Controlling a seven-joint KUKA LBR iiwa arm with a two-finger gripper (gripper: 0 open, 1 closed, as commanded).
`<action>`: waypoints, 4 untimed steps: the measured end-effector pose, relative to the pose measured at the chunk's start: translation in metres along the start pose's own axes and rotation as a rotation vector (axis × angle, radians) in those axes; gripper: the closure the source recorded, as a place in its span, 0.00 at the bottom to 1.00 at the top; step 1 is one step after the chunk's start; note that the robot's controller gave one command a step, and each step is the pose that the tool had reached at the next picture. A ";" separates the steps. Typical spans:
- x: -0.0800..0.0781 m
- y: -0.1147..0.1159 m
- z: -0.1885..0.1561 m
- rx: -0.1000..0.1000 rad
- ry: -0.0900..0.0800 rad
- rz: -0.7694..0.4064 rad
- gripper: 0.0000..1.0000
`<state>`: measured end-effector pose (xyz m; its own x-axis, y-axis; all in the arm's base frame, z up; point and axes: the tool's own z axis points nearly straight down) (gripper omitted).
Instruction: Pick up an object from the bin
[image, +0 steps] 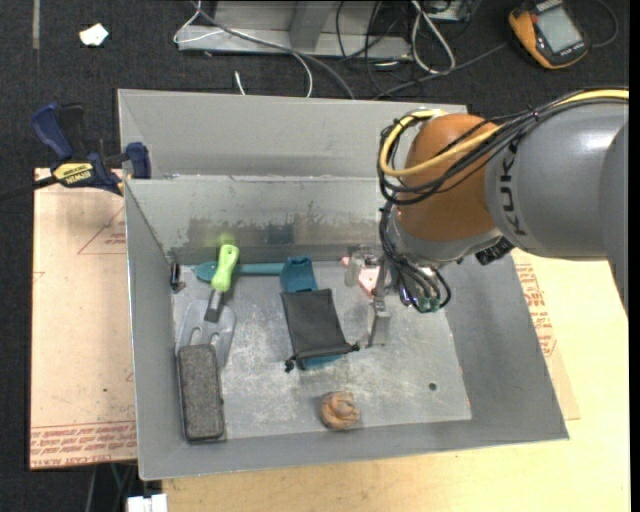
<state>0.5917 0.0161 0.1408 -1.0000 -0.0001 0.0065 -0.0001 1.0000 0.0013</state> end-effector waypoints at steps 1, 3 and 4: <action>-0.002 0.000 -0.005 0.000 -0.008 0.000 0.00; 0.028 0.043 0.056 0.004 -0.032 -0.167 0.00; 0.036 0.064 0.059 0.012 -0.050 -0.214 0.00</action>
Offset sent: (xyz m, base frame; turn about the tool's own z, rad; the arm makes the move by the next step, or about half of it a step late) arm -0.0479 0.0586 -0.0708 -0.2803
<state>0.5555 0.0807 0.0823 -0.9762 -0.2126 -0.0423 -0.2121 0.9771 -0.0147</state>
